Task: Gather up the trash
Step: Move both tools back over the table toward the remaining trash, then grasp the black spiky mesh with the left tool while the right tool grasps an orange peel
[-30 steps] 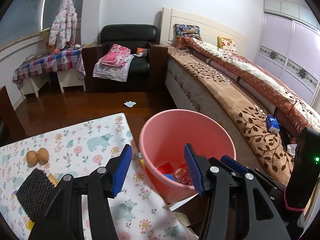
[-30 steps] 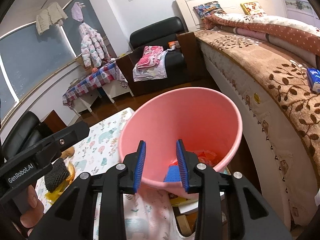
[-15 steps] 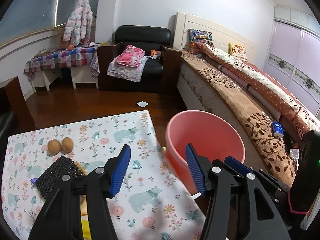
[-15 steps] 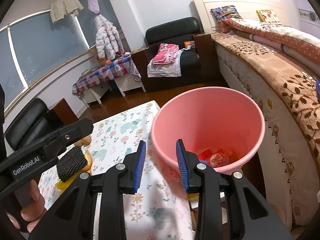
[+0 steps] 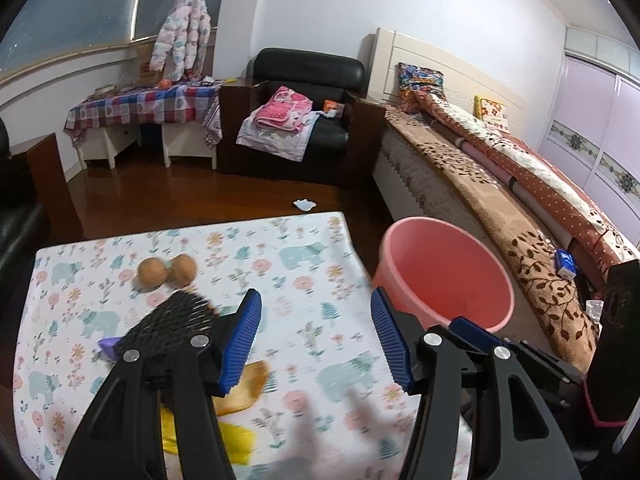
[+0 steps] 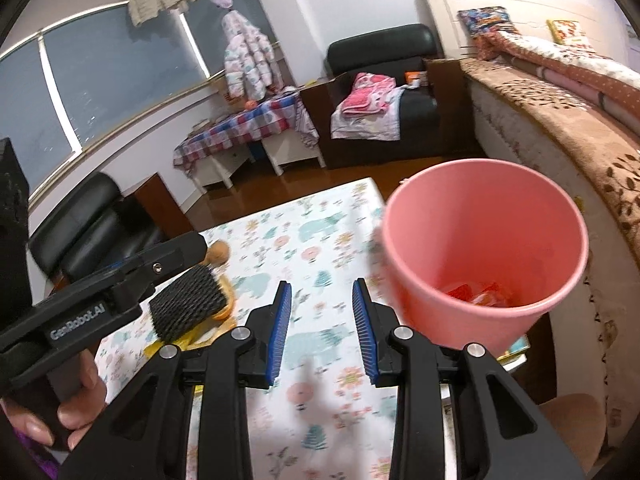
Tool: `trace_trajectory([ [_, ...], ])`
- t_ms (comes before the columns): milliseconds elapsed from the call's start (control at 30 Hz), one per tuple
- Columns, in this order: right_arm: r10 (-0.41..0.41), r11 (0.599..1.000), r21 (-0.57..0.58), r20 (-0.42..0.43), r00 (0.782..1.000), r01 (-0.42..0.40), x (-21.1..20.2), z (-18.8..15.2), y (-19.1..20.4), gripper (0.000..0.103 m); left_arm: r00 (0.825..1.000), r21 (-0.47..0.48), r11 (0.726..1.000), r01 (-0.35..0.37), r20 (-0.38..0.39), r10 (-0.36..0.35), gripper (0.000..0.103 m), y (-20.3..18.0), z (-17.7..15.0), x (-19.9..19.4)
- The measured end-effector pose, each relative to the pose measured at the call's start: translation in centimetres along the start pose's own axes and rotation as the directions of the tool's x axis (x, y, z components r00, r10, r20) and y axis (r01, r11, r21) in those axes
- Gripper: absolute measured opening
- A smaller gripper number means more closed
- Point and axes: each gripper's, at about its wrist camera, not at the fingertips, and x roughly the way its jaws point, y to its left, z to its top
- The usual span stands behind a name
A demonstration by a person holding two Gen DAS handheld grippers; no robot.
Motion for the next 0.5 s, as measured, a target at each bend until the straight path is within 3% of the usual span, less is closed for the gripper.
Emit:
trace_trajectory([
  [100, 0.029, 0.999, -0.017, -0.016, 0.999, -0.030, 0.6, -0.4, 1.3, 0.042, 1.000, -0.028, 1.000, -0.012, -0.016, 0.012, 0.058, 2.9, -0.8, -0.3],
  [500, 0.079, 0.993, -0.084, -0.105, 0.991, -0.087, 3.2, -2.1, 4.6, 0.043, 0.998, -0.118, 0.992, -0.034, -0.057, 0.027, 0.060, 13.2, -3.3, -1.6],
])
